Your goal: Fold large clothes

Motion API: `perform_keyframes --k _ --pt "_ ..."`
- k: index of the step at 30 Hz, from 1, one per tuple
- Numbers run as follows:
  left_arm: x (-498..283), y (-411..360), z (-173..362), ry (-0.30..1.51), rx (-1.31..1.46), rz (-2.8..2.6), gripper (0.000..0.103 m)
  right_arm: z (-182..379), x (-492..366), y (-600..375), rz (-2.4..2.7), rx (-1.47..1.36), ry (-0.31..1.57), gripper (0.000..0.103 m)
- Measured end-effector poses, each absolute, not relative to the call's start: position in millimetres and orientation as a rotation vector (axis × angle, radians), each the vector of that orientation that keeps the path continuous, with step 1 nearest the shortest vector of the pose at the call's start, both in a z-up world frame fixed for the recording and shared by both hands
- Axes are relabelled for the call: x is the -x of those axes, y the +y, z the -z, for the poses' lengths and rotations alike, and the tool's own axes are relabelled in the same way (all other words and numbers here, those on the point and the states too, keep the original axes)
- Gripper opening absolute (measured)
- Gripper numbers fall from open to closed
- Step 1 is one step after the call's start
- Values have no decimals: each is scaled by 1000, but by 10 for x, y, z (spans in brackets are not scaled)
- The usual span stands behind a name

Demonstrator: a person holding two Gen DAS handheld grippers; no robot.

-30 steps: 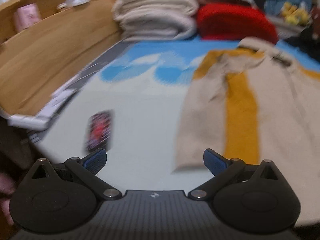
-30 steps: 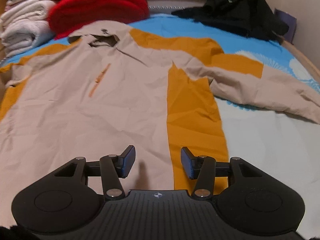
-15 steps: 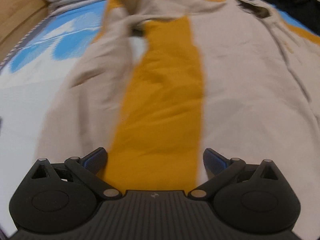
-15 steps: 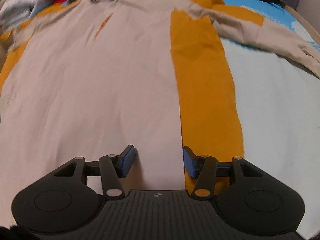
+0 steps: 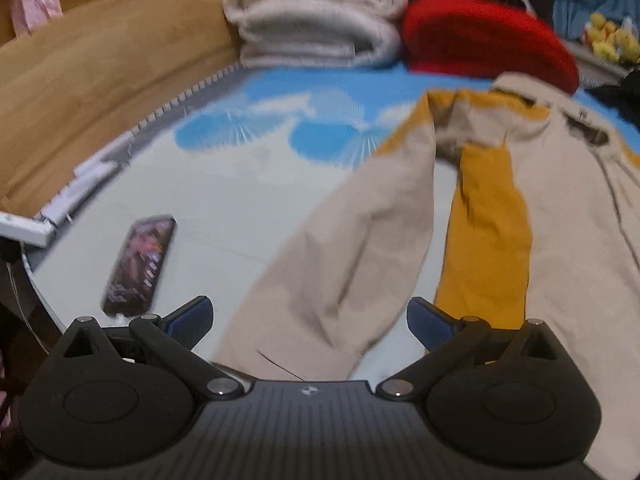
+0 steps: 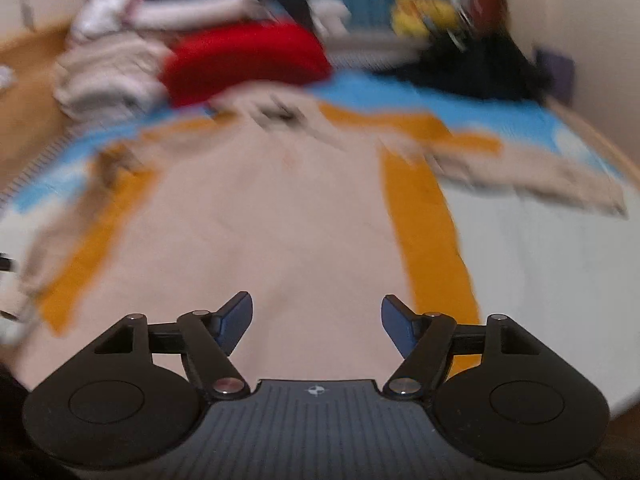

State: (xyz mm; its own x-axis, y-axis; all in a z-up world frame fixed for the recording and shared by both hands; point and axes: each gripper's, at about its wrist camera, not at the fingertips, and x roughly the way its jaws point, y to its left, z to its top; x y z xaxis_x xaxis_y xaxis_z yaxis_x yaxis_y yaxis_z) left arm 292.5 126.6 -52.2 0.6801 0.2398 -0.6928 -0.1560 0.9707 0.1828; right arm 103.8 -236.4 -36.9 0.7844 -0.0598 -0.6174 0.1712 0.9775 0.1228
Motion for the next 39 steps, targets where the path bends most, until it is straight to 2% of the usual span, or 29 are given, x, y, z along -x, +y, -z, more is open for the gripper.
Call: perform_keyframes --k 3,6,13,23,24,25,26,27,28,34,39 --pt "-2864 1377 379 763 -163 -227 103 89 -851 -2051 -15 -215 568 81" --pt "-2913 1457 349 785 -187 -169 103 30 -763 -1779 -109 -212 521 83" --pt "-3277 1594 769 898 -220 -117 103 249 -1139 -1538 -103 -121 611 82" --pt "-3778 1652 1330 1040 -274 -106 102 618 -1759 -1546 -16 -160 705 82" --pt "-3825 1664 1384 1059 -270 -90 94 650 -1800 -1538 -13 -157 712 82" --pt "-3860 1686 1413 1063 -258 -72 46 680 -1838 -1533 -8 -154 717 82" --pt "-3903 1727 1406 1083 -217 -41 8 705 -1871 -1526 -5 -154 722 82" --pt "-3931 1787 1349 1085 -165 -49 7 728 -1903 -1521 -5 -154 727 83" --pt "-3941 1858 1236 1054 -115 -56 2 738 -1917 -1522 -6 -155 730 83" --pt "-4081 2350 214 807 -54 -148 2 737 -2011 -1591 8 -118 707 82" --pt "-4392 2617 -251 732 -99 -298 2 770 -2109 -1718 18 -168 698 82"
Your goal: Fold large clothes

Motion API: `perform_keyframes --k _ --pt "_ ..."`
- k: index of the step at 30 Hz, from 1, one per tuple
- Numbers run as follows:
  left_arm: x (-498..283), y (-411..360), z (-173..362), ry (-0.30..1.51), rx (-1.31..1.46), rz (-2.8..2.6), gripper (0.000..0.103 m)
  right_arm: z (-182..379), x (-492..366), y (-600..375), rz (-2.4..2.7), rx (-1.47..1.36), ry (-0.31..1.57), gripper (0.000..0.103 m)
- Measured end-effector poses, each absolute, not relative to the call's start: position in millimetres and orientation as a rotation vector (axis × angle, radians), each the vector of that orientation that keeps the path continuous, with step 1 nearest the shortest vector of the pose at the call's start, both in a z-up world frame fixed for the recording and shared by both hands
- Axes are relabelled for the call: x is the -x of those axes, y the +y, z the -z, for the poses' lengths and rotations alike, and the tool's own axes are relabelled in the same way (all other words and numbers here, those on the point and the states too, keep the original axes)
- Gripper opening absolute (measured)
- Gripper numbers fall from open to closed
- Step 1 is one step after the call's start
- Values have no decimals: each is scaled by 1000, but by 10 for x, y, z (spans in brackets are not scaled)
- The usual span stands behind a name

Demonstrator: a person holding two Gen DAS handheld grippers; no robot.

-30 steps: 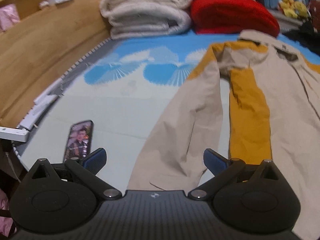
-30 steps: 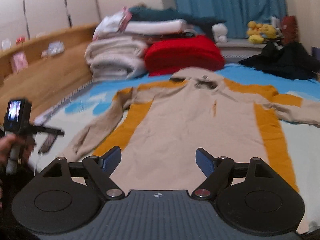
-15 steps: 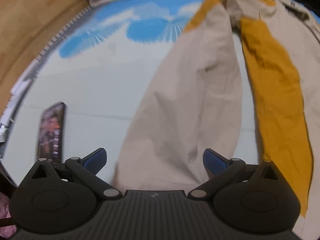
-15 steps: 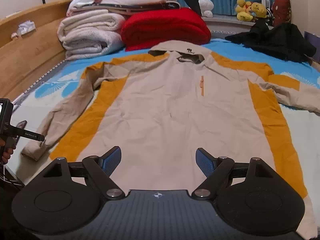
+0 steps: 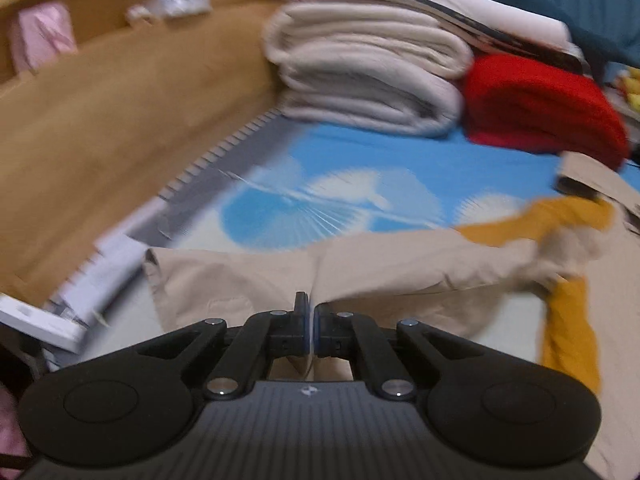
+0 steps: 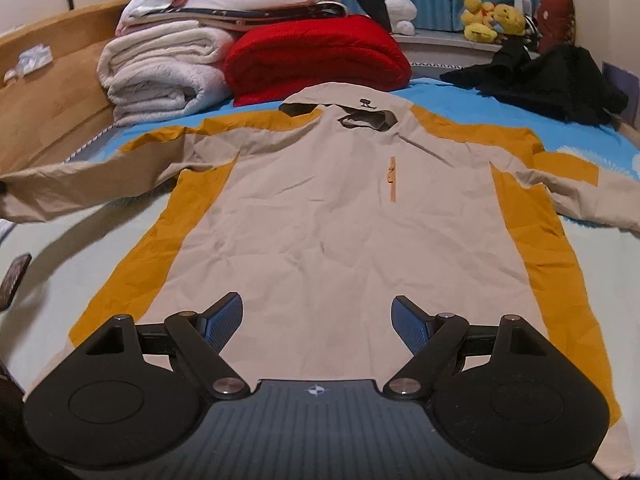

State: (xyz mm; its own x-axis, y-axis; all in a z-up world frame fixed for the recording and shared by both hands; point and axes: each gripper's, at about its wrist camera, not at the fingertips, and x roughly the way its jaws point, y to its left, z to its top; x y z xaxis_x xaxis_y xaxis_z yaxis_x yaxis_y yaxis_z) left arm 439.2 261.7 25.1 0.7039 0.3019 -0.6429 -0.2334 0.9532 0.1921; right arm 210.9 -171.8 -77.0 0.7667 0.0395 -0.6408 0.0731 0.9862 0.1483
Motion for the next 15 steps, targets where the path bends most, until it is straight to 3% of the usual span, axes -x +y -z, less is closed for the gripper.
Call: perform_keyframes --k 8,15 --pt "-5149 2216 -1191 665 -110 -348 1 953 -2264 -1927 41 -183 709 82" --pt "-5466 241 -2093 498 -173 -28 1 1195 -2384 -2284 102 -228 709 82"
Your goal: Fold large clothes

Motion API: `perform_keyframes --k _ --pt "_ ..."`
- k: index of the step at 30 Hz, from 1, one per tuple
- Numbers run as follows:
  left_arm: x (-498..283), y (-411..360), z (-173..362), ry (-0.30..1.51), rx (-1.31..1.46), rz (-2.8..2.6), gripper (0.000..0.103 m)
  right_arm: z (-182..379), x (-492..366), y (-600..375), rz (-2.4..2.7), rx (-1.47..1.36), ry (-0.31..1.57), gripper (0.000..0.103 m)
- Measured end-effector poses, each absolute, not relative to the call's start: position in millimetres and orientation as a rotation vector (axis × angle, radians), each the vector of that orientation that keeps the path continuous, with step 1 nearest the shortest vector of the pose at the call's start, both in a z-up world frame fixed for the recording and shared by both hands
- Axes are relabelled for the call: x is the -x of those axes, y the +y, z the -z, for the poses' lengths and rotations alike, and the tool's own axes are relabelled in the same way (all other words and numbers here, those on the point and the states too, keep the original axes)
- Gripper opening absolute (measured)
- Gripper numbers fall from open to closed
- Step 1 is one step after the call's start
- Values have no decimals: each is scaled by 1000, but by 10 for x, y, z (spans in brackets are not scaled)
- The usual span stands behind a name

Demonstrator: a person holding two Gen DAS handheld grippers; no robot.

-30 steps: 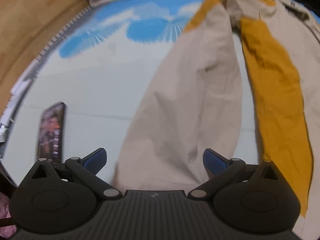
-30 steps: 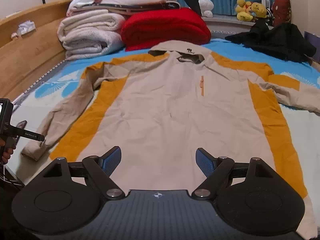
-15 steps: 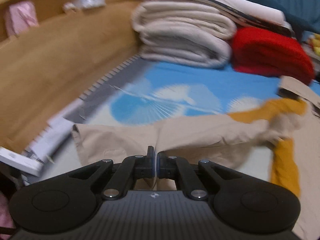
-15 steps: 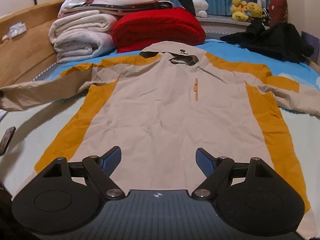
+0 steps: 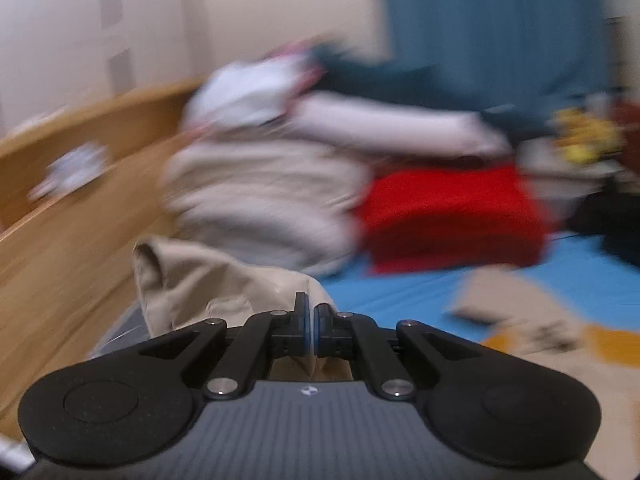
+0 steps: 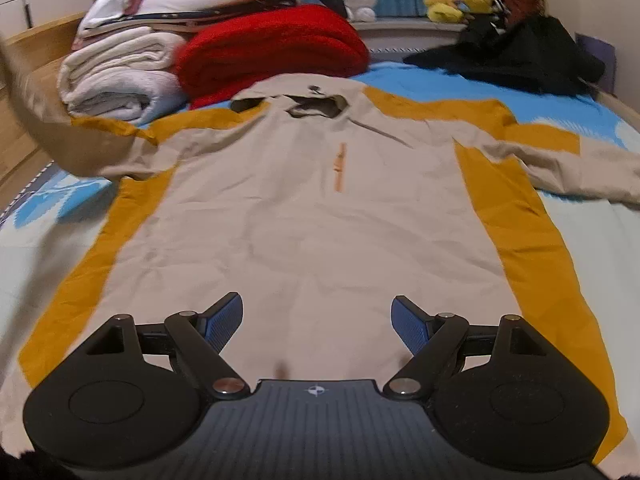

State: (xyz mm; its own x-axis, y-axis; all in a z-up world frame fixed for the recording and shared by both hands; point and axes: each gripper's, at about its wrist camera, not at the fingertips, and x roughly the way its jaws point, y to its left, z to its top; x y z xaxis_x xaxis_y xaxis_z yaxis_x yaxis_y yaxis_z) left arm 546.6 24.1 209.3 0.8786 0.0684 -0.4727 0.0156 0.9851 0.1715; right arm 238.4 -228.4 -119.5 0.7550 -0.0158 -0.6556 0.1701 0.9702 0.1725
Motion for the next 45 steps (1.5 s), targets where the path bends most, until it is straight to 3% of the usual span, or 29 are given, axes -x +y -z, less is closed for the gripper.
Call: perform_keyframes --k 3,6,8,9,13,24,29,34,39,40,41,42,43,44,45 --pt "-5315 -862 -2151 453 -159 222 9 1243 -2406 -2406 113 -256 719 82" --pt "-5129 -1537 -2027 494 -171 390 39 1224 -2400 -2532 122 -287 708 82" --pt "-5001 -1710 -1907 485 -207 450 95 1210 -2382 -2606 131 -308 702 82" --pt "-4940 -1707 -1841 443 -229 446 103 1208 -2376 -2645 133 -321 700 82" --pt "-4876 -1333 -1516 366 -289 359 103 1240 -2389 -2771 142 -373 711 82" --pt "-5801 132 7 629 -209 120 103 1152 -2780 -3077 144 -474 699 82" --pt "-6170 395 674 741 -194 99 103 958 -3529 -3266 81 -332 666 83" --pt "-6582 429 876 792 -54 117 103 982 -4341 -3335 193 -215 771 83" --pt "-7058 92 998 819 -89 211 101 1325 -4168 -3635 361 -393 764 83" --pt "-7124 4 1028 812 -97 224 77 1437 -4158 -3654 360 -397 780 84" --pt "-7175 -93 1031 803 -106 252 11 1549 -4180 -3667 327 -400 799 80" --pt "-7239 -174 1028 809 -104 268 2 1618 -4217 -3669 285 -400 810 42" --pt "-7269 -233 988 787 -92 249 2 1607 -4257 -3631 255 -383 790 14" --pt "-7265 -276 919 738 -93 241 2 1541 -4310 -3566 209 -333 770 1" --pt "-7255 -301 851 698 -108 233 2 1421 -4348 -3480 176 -276 724 0"
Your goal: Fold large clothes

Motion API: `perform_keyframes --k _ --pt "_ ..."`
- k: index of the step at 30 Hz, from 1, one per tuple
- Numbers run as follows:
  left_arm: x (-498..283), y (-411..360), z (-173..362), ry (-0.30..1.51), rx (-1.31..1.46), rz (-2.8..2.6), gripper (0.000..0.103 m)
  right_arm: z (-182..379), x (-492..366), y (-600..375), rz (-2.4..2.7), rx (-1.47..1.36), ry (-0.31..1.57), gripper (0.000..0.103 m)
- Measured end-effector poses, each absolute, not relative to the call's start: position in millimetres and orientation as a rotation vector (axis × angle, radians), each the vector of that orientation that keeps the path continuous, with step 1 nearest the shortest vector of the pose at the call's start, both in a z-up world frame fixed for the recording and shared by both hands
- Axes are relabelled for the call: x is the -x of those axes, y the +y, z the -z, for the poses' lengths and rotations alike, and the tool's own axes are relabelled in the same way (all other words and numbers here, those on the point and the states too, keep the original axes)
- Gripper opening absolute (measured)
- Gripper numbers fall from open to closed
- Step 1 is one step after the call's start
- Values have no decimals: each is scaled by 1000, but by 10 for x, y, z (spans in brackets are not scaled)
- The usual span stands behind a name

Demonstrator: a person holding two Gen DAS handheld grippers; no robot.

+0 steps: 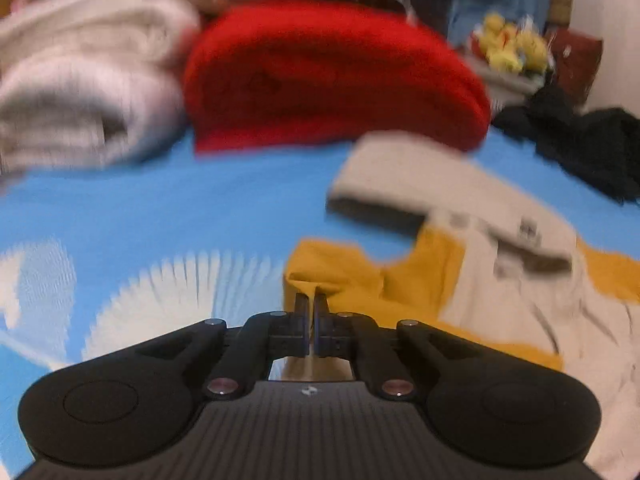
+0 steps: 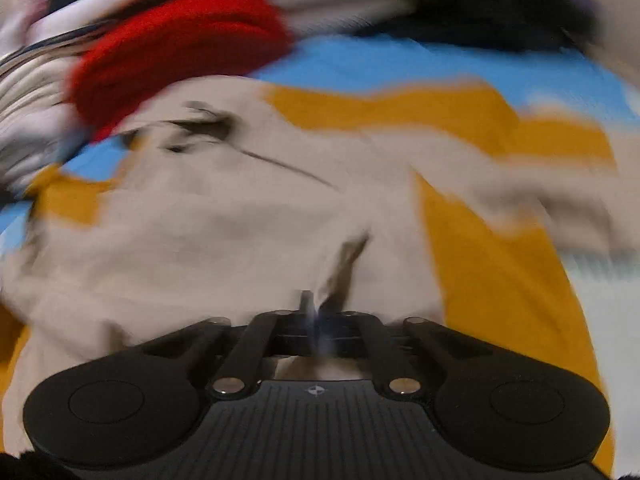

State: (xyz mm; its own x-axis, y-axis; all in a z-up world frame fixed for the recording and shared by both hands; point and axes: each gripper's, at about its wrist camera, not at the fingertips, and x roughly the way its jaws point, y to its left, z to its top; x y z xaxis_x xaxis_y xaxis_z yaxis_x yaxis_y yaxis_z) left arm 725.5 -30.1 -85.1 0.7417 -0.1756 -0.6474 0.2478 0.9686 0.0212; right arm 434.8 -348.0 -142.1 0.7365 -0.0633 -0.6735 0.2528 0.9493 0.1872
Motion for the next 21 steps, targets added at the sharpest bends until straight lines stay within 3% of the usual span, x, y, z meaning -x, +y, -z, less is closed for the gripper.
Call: perform_keyframes --k 3,6,7,8,10,12,15,18,19,20,21 --pt "-7412 -201 795 718 -126 139 2 1003 -4545 -3322 109 -141 609 0" --pt "-7531 -22 893 774 -113 111 8 653 -4841 -3537 122 -213 558 1" --pt "-7538 18 956 797 -121 100 21 642 -4963 -3629 119 -239 582 1" --pt "-7532 45 1015 810 -135 80 55 716 -5133 -3742 116 -271 646 3" --pt "-7440 146 1087 809 -138 25 93 1075 -5463 -3961 204 -366 810 17" --pt "-7254 316 1053 794 -77 74 93 1415 -5631 -4035 279 -371 916 41" --pt "-6886 535 1062 848 9 226 94 1515 -5465 -4010 287 -372 813 60" --pt "-6630 481 1252 928 -51 299 94 1534 -5291 -4000 252 -407 764 60" --pt "-6594 431 1329 962 -64 327 83 1583 -5251 -4019 237 -413 786 54" --pt "-6557 370 1391 986 -88 371 20 1611 -5245 -3998 236 -391 803 21" --pt "-6529 322 1430 1010 -109 381 15 1593 -5259 -3960 241 -340 799 1"
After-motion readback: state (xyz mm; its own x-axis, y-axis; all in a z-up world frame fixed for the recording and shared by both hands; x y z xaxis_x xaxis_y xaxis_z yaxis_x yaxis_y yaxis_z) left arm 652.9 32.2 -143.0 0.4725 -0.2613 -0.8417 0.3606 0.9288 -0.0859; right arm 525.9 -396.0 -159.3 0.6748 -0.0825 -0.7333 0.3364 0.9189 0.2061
